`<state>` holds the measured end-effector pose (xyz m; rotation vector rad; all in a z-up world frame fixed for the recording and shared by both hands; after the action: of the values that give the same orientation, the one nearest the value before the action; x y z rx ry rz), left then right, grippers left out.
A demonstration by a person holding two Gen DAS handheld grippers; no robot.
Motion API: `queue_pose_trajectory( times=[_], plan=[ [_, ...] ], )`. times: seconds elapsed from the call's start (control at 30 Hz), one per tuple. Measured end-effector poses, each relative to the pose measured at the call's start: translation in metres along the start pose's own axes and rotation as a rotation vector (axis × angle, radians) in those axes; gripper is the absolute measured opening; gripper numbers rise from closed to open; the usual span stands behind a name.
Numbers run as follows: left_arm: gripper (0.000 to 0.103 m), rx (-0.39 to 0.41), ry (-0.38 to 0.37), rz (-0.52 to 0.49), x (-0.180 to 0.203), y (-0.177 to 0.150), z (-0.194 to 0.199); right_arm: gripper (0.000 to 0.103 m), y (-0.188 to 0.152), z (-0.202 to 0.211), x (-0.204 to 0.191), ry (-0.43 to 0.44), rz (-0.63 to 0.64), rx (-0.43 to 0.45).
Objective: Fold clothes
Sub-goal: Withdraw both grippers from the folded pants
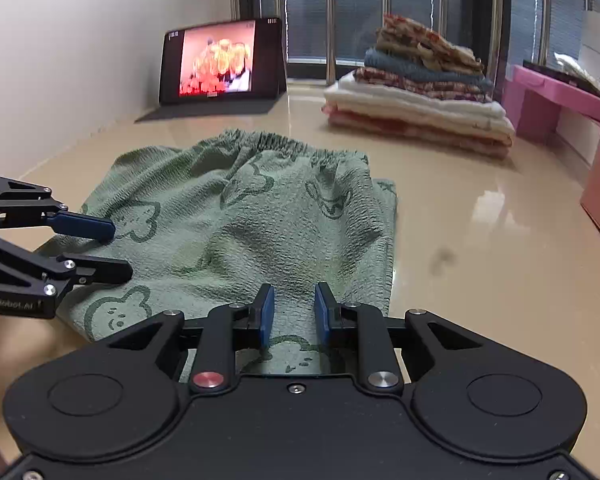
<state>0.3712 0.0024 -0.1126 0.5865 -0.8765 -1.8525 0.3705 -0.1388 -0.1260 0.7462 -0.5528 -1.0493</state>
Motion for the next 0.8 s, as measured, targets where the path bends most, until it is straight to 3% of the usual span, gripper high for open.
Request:
queue_pose_trajectory(
  times=[0.37,0.4,0.43,0.47,0.53,0.63,0.8],
  plan=[
    [0.047,0.006,0.003,-0.01,0.038,-0.018,0.026,0.023,-0.021,0.035,0.009,-0.012,0.004,-0.072],
    [0.049,0.007,0.006,-0.011,0.04,-0.019,0.028,0.023,-0.023,0.037,0.009,-0.017,0.004,-0.069],
    [0.057,0.007,0.009,-0.013,0.043,-0.02,0.029,0.026,-0.023,0.038,0.01,-0.025,-0.002,-0.065],
    [0.065,0.002,0.027,-0.015,0.043,-0.02,0.031,0.03,-0.024,0.04,0.011,-0.032,-0.009,-0.06],
    [0.102,0.003,0.051,-0.013,0.043,-0.017,0.039,0.061,-0.022,0.054,0.007,-0.047,-0.008,-0.027],
    [0.103,0.056,0.074,-0.025,0.041,-0.015,0.06,0.092,-0.016,0.086,-0.003,-0.068,0.006,0.046],
    [0.103,0.079,0.142,0.005,0.028,-0.017,0.083,0.094,-0.016,0.125,-0.025,-0.077,0.065,0.105]
  ],
)
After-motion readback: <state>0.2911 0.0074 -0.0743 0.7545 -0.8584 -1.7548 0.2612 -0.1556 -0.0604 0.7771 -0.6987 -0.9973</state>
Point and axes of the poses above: each gripper's, at about its wrist camera, not at the fingertips, and z roughly against the way its jaws point, x to its right, y to its top, the point moved 9 cm from there along -z, roughly the way its jaws point, and after that the axes turned 7 degrees about z, right-handed, at the moved point
